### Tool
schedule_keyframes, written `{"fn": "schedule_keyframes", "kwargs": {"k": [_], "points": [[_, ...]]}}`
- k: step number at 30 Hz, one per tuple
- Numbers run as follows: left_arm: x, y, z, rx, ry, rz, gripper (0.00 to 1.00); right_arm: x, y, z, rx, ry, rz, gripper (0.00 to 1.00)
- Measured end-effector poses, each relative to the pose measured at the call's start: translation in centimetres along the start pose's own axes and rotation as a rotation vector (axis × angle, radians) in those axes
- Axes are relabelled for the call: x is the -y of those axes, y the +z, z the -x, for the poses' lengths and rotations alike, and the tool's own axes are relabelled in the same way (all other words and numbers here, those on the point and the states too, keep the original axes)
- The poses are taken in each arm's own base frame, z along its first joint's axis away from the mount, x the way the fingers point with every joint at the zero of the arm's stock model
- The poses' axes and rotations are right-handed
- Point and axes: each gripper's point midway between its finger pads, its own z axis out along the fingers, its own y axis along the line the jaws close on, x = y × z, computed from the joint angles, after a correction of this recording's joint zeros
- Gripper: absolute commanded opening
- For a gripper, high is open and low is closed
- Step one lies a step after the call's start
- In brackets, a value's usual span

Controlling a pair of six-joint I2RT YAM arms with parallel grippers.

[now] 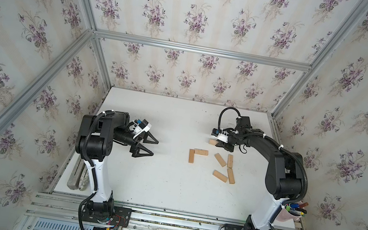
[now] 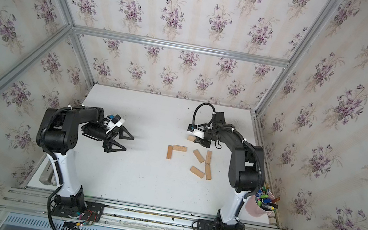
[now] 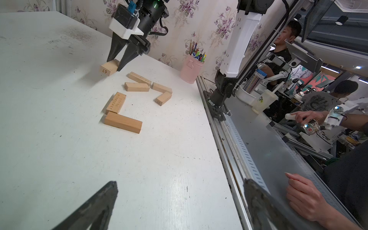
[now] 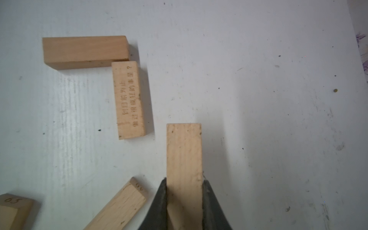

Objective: Assemble the number 8 with building blocks
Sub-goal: Pick up the building block from the center of the board, then assemble the building block at the center of the board.

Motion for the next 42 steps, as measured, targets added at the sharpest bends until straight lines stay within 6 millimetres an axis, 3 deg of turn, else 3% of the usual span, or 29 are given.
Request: {"fn": "schedule_keyframes", "kwargs": {"k": [7, 13, 42], "points": [[0.0, 0.0, 0.0, 0.0, 0.0, 0.0, 0.99, -7.0, 0.0, 1.5, 0.006, -0.066, 0.064, 0.24], [0.0, 0.0, 0.0, 0.0, 0.0, 0.0, 1.0, -8.9, 0.7, 2.2, 0.016, -0.074, 0.087, 0.24], [0.0, 0.0, 0.0, 0.0, 0.0, 0.0, 1.0, -10.8, 3.5, 2.6, 0.055, -0.017, 0.16, 0.28]]}}
